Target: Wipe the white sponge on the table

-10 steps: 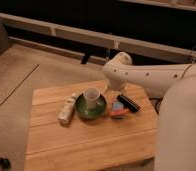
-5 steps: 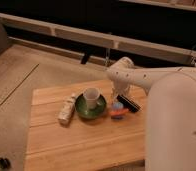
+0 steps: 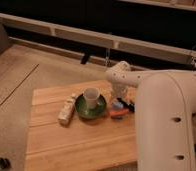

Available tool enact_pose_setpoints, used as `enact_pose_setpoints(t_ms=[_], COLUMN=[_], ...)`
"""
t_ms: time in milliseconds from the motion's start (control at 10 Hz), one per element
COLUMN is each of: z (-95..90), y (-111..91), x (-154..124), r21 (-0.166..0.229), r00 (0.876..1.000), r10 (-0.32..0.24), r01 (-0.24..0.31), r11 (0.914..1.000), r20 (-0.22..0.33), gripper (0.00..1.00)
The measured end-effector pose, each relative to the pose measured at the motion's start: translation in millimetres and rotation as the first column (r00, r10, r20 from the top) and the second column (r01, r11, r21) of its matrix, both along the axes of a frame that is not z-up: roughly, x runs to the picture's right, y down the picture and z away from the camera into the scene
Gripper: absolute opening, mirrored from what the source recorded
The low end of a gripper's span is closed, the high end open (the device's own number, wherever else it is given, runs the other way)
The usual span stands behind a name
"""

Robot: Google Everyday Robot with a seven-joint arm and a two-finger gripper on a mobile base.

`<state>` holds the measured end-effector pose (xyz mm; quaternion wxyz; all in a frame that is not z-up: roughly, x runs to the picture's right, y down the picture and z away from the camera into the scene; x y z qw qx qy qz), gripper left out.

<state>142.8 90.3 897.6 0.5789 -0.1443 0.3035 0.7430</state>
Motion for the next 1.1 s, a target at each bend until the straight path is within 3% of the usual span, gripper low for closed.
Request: enact_pose_setpoints(t_ms=[400,1100], z=[16.6,27.9], y=[21,19], x=[-4,-14], r21=[-0.087,-0.130], r00=[0.999,0.997], r10=[-0.031,-0.081], r01=[0.030,0.080], r11=[0.9957,0.9883], r20=[-0.006,-0.007], gripper=[0.65,0.65])
